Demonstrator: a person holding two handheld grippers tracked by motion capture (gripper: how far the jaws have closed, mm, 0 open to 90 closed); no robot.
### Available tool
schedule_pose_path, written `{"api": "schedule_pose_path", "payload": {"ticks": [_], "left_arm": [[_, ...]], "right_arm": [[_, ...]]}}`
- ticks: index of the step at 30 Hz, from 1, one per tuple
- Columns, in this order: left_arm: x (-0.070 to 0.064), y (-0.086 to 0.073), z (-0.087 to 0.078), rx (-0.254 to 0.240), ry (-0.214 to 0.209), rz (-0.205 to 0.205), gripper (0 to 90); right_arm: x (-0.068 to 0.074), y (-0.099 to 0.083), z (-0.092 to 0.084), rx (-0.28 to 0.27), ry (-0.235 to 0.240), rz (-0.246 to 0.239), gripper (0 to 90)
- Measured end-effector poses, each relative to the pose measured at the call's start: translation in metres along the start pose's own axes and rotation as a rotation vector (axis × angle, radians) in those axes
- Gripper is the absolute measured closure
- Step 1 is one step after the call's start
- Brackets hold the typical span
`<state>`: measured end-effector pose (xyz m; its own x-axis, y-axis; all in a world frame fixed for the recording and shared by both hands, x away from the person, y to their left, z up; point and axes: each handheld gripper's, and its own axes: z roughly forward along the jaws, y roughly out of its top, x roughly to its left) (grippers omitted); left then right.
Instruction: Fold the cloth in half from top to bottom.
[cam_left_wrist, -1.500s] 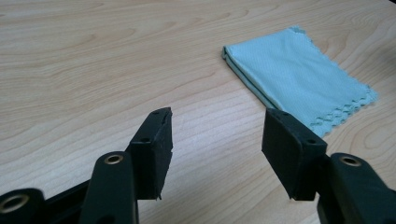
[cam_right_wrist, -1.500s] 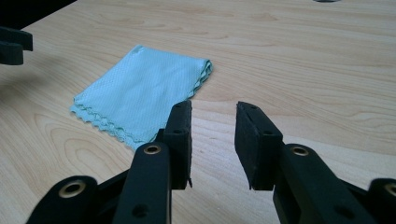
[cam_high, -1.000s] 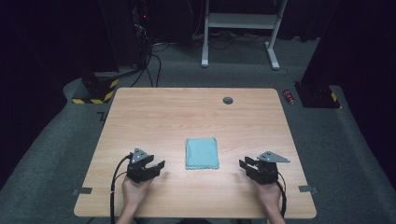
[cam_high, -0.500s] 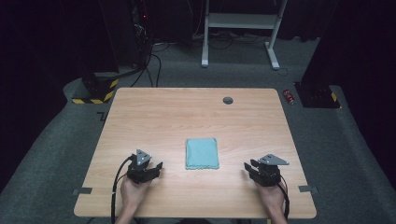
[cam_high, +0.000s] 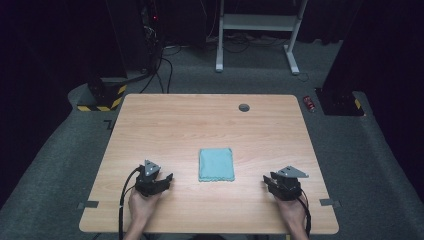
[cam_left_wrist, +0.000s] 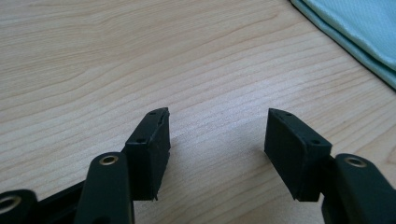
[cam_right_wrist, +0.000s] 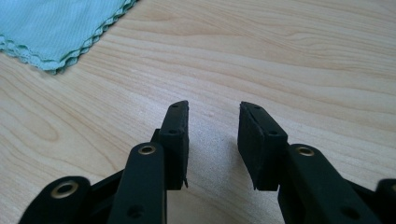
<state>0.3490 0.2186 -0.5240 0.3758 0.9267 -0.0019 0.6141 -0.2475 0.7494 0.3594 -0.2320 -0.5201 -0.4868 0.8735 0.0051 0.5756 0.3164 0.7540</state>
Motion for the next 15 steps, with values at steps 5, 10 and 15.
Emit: {"api": "schedule_pose_path", "payload": {"ticks": [5,10,15], "left_arm": [[-0.0004,-0.0019,0.0009,-0.002,0.005,0.003,40.4],[-0.0005,-0.0034,0.0014,-0.015,0.006,0.001,39.4],[-0.0020,-0.0029,0.0023,-0.011,0.003,0.002,35.2]], "right_arm": [[-0.0003,-0.0013,0.0014,0.013,-0.009,-0.009,62.8],[0.0005,-0.0009,0.0022,0.021,-0.011,-0.021,58.4],[0.0006,-0.0008,0.0026,0.024,-0.011,-0.017,52.6]]}}
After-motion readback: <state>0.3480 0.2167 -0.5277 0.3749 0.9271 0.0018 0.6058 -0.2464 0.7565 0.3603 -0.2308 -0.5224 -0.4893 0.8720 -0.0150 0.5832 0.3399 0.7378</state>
